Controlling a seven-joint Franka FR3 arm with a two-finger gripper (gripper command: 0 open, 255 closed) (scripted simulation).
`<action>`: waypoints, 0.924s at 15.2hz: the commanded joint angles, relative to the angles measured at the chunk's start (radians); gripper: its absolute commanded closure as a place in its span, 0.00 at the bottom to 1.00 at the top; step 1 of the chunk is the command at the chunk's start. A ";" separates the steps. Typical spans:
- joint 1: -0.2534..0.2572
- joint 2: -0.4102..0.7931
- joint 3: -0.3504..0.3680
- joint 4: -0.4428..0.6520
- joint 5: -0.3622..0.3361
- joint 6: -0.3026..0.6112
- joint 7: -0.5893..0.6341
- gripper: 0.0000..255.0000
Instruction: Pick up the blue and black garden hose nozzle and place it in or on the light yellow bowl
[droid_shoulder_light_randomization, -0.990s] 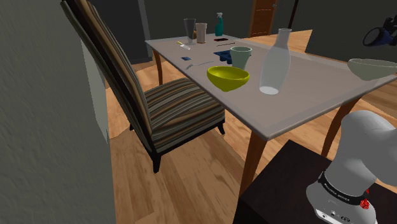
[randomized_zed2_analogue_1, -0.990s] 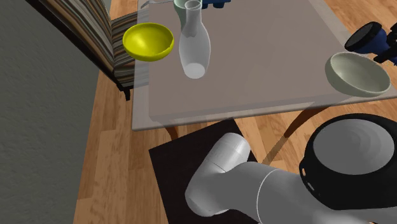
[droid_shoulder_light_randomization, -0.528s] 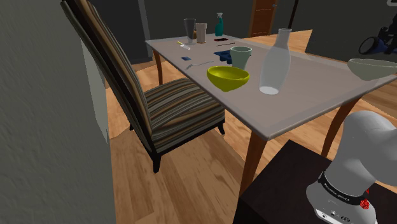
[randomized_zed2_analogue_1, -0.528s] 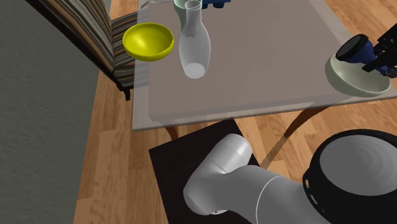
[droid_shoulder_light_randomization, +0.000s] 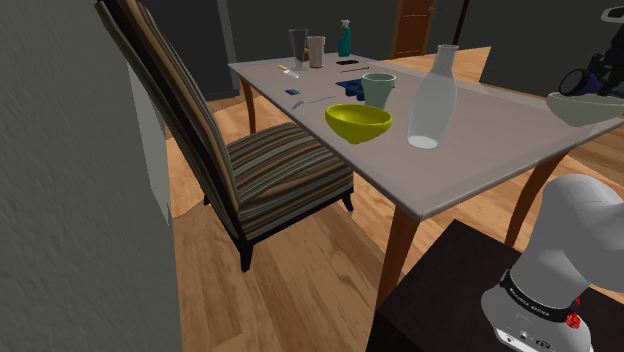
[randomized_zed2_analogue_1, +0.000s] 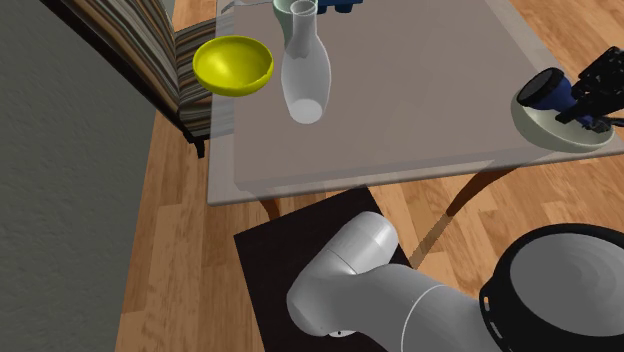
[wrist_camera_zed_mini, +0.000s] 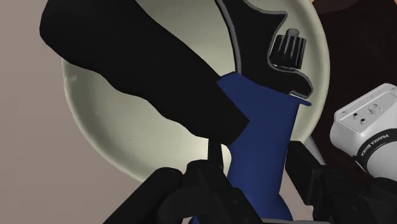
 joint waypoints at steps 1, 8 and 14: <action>-0.001 0.000 0.000 -0.002 0.000 0.001 0.000 1.00; 0.000 0.000 0.000 -0.002 0.000 0.002 0.000 0.00; 0.141 0.053 -0.088 0.229 0.013 -0.131 -0.042 0.00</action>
